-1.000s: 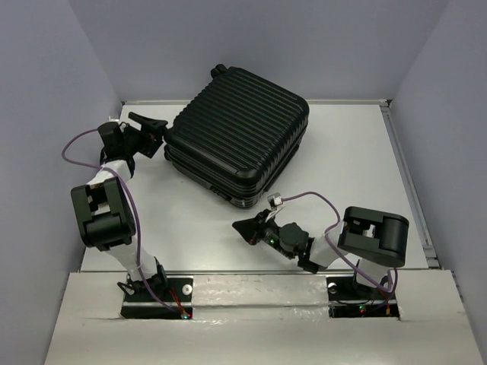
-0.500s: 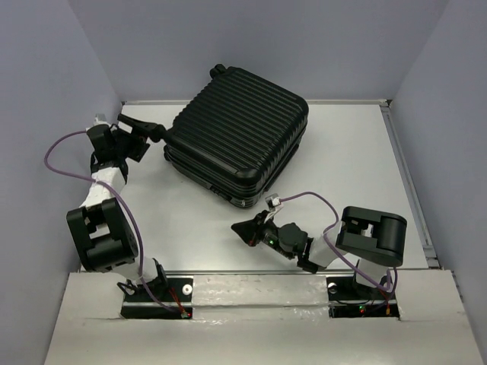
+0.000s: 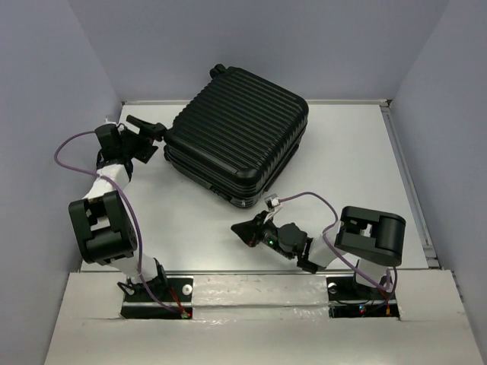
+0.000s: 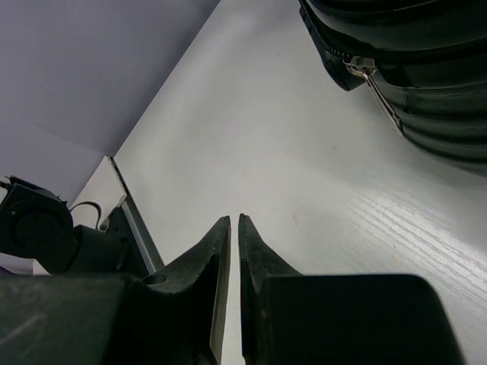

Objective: Pack the luggage

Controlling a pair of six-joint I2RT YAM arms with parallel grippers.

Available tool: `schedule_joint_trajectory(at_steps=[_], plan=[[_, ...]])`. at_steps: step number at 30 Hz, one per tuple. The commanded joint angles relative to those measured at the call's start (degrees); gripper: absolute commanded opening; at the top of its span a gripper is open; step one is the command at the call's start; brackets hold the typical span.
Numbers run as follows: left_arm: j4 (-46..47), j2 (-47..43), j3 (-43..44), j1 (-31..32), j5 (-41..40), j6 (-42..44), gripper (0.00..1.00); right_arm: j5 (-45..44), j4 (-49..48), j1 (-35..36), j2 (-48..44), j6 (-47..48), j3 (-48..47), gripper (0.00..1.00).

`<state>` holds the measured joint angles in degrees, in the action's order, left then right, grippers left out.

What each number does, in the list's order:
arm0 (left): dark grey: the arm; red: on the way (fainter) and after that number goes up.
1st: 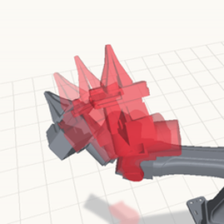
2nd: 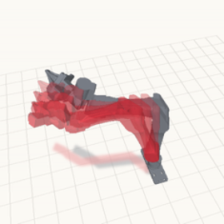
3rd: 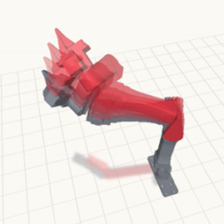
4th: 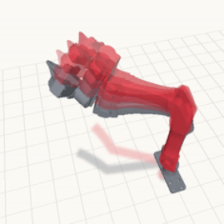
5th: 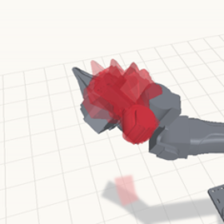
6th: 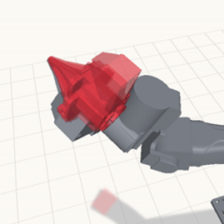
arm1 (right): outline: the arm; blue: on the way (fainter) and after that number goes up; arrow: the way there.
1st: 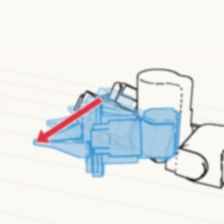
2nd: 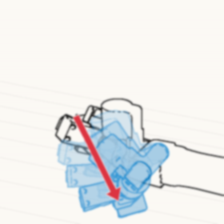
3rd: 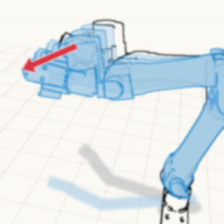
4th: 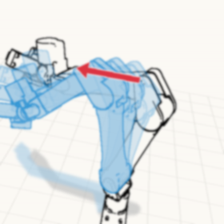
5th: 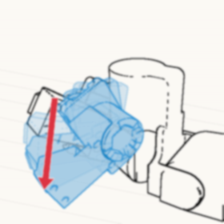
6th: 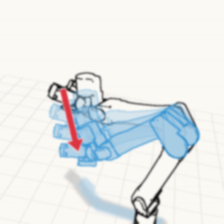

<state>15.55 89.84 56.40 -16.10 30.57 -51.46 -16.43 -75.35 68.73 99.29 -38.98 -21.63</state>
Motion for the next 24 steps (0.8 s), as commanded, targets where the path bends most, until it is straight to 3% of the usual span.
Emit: schedule_joint_trajectory(at_steps=[1,13,24], plan=[[-0.1,-3.0,1.8,0.3,-0.1,1.2,0.99,0.3,-5.2,0.5,1.2,0.8,-1.2,0.15],[-5.8,-6.6,5.9,1.7,-6.3,5.5,0.99,1.4,-5.9,0.5,2.1,0.6,-1.7,0.15],[-5.2,-1.0,10.0,3.6,-4.6,3.5,0.99,1.4,-5.9,0.5,2.1,0.7,-1.8,0.15]])
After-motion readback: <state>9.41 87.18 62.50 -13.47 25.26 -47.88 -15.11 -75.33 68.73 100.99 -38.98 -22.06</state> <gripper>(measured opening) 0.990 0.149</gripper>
